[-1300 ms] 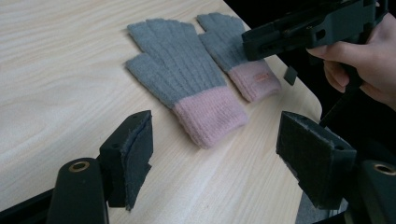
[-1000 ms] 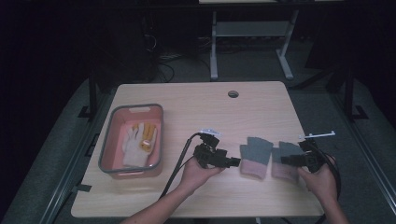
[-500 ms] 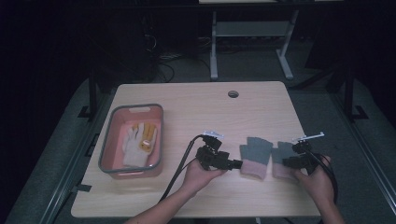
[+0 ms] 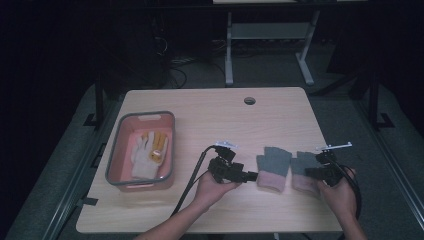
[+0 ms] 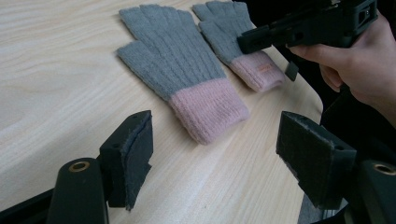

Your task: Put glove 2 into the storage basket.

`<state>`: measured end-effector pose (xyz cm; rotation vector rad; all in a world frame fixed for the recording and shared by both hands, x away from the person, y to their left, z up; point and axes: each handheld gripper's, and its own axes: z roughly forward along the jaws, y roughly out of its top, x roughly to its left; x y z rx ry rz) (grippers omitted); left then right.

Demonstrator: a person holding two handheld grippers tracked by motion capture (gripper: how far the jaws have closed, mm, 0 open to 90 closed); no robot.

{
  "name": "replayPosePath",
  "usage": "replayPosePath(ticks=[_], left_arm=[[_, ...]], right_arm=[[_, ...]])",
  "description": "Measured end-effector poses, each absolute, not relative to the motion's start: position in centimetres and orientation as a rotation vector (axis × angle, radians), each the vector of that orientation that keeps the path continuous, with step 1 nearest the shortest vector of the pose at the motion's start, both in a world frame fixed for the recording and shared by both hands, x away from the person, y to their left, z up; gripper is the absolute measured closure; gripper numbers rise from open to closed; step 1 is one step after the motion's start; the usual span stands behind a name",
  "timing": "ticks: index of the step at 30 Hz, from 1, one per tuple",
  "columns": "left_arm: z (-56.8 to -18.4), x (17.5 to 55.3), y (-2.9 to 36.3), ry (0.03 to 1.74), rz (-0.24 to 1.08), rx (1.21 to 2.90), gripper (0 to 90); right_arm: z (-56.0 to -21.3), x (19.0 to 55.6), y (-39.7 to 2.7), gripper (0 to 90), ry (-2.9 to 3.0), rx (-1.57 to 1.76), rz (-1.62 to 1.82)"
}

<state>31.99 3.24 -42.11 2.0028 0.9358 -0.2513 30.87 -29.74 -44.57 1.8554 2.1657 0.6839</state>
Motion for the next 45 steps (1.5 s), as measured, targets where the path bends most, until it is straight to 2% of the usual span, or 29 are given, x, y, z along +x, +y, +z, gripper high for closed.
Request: replayPosePath(ticks=[9,17,27,36,41,42,45], left_arm=[[-42.1,32.0,3.3,0.936,-0.246,2.002,27.2],[-42.1,32.0,3.4,0.929,-0.249,2.007,27.2],[-42.0,32.1,4.3,0.937,-0.240,1.998,27.2],[-42.2,32.1,4.2,0.951,-0.241,1.999,27.4],[-42.5,32.2,3.7,0.962,-0.248,1.999,27.7],[-42.6,32.3,3.6,0.961,-0.249,2.002,28.3],[-42.8,32.5,3.1,0.969,-0.260,2.009,29.8]], right_arm=[[-42.7,30.6,-29.6,86.0,2.154,1.876,0.773],[-41.2,31.3,-26.5,85.8,2.214,1.825,0.854],[-41.4,32.9,-22.6,85.6,2.272,1.812,0.849],[-42.2,33.6,-21.2,85.1,2.266,1.853,0.804],[-42.4,33.6,-21.3,80.1,2.262,1.879,0.825],[-42.3,33.5,-21.5,76.3,2.249,1.881,0.837],[-42.0,33.3,-22.1,72.0,2.229,1.888,0.869]])
